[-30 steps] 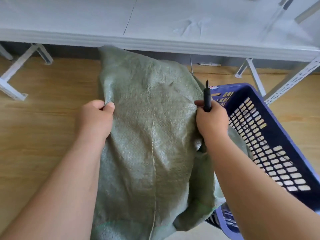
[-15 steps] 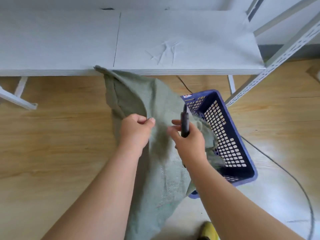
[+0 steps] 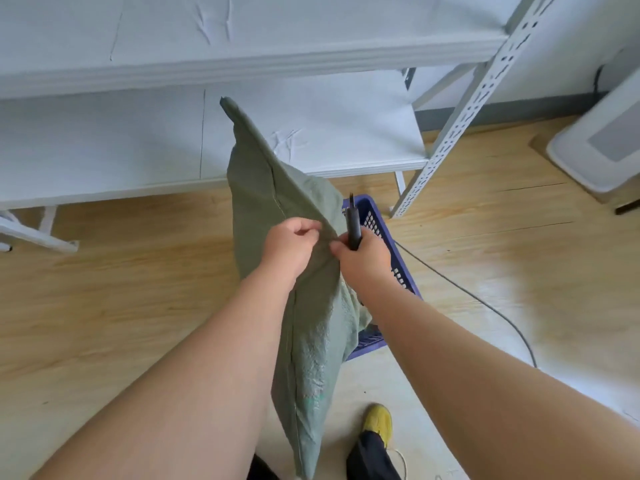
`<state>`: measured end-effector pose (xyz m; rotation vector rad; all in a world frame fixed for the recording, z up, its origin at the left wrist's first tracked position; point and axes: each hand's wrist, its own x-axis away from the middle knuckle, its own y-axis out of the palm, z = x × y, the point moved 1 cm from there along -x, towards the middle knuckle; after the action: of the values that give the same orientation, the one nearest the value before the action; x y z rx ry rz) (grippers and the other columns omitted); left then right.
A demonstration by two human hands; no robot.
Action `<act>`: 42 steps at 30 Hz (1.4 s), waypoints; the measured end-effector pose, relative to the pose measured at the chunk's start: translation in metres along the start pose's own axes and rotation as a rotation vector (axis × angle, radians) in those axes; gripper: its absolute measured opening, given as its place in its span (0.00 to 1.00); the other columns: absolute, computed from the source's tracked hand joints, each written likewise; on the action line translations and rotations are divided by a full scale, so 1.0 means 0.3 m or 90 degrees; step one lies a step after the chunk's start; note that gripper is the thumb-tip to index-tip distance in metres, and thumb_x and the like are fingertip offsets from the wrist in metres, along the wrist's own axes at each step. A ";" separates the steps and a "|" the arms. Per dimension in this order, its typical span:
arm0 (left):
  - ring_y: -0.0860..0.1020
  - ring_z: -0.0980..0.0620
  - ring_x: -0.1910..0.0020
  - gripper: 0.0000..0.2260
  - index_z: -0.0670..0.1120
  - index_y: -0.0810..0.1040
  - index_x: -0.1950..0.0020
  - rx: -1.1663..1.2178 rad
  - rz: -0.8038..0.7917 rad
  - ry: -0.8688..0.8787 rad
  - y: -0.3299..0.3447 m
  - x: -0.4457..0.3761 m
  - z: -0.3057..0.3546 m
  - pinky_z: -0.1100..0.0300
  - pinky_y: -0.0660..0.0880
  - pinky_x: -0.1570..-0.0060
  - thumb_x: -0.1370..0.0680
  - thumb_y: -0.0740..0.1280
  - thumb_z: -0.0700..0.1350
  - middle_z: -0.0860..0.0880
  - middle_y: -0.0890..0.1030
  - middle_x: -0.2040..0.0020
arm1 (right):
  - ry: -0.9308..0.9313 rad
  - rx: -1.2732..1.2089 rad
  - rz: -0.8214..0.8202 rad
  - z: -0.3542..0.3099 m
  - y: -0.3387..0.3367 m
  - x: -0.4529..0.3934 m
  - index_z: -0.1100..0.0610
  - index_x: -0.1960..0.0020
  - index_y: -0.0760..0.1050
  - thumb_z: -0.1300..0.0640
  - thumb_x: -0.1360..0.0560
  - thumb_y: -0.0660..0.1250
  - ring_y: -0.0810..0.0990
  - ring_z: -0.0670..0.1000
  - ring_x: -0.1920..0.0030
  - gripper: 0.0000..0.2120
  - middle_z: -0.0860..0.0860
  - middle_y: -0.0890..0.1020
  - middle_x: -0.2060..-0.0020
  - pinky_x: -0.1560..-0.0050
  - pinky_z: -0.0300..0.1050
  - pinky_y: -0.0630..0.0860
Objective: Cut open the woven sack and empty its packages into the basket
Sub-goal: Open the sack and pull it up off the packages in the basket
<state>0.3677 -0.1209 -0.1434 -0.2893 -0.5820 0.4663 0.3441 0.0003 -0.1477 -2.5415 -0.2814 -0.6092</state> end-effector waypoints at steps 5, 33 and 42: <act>0.71 0.42 0.34 0.33 0.43 0.65 0.27 -0.372 -0.086 -0.197 0.025 0.103 0.023 0.53 0.72 0.38 0.26 0.68 0.58 0.43 0.70 0.30 | -0.058 0.042 -0.042 -0.093 -0.191 -0.014 0.52 0.55 0.73 0.57 0.24 0.68 0.74 0.47 0.64 0.04 0.47 0.75 0.65 0.65 0.41 0.68; 0.81 0.49 0.53 0.07 0.43 0.74 0.51 0.426 -0.149 -0.187 0.130 0.303 0.391 0.52 0.77 0.44 0.22 0.64 0.32 0.44 0.81 0.53 | -0.170 0.303 -0.165 -0.380 -0.532 0.074 0.53 0.45 0.79 0.56 0.26 0.67 0.80 0.53 0.66 0.09 0.53 0.83 0.60 0.63 0.43 0.80; 0.78 0.50 0.45 0.14 0.45 0.75 0.37 0.407 -0.221 -0.212 0.128 0.281 0.453 0.55 0.71 0.36 0.22 0.65 0.37 0.46 0.81 0.44 | -0.048 0.134 -0.255 -0.322 -0.567 0.080 0.56 0.45 0.76 0.61 0.34 0.77 0.74 0.49 0.72 0.19 0.56 0.82 0.60 0.67 0.41 0.74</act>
<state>0.3373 -0.0282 -0.0111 0.5021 -0.7563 0.3414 0.2774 0.0964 0.0107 -2.3197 -0.8496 -0.5927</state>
